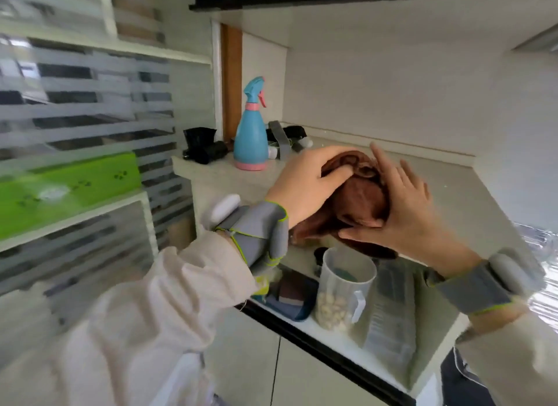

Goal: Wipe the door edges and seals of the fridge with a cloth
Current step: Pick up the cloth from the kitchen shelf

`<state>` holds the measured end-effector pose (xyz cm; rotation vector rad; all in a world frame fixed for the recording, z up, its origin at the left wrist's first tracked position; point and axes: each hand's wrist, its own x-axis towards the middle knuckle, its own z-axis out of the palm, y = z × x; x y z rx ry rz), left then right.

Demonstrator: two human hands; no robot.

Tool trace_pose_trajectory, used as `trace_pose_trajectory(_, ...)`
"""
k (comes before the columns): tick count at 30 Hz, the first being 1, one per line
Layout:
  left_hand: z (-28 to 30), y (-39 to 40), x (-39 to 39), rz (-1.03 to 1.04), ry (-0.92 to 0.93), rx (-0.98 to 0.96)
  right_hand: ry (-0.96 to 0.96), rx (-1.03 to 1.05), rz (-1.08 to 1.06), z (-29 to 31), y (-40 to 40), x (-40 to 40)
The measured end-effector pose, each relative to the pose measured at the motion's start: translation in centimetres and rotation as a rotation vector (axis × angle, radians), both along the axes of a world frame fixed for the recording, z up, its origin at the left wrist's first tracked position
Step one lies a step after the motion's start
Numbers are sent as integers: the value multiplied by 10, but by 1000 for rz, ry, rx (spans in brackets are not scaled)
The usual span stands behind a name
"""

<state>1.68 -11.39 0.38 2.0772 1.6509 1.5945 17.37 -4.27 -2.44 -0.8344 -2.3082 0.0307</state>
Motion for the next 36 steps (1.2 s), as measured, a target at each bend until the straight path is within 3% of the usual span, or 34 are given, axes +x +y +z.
trace_pose_trajectory(2,0,-39,-8,2,55,-54,86,39,185,-2,-19,-12)
trace_pose_trajectory(5,-1,-110,-22,90,59,-95,131,-80,533,-3,-60,-32)
trace_pose_trajectory(10,-16,-255,-37,437,82,-143,138,-162,983,-22,-161,-98)
trace_pose_trajectory(14,-17,-397,-39,761,-12,-160,38,-260,1332,-27,-276,-164)
trace_pose_trajectory(17,-12,-486,-26,967,-67,-154,38,-450,1621,-27,-361,-196)
trace_pose_trajectory(19,-12,-556,-7,1142,-109,-148,55,-345,1789,-26,-434,-211)
trace_pose_trajectory(21,-12,-638,17,1326,-65,-161,38,-348,1909,-30,-528,-225)
trace_pose_trajectory(28,-21,-808,80,1802,-84,-148,-52,-601,2337,-46,-756,-218)
trace_pose_trajectory(36,-41,-968,119,2255,-191,-91,-235,-718,2577,-50,-978,-196)
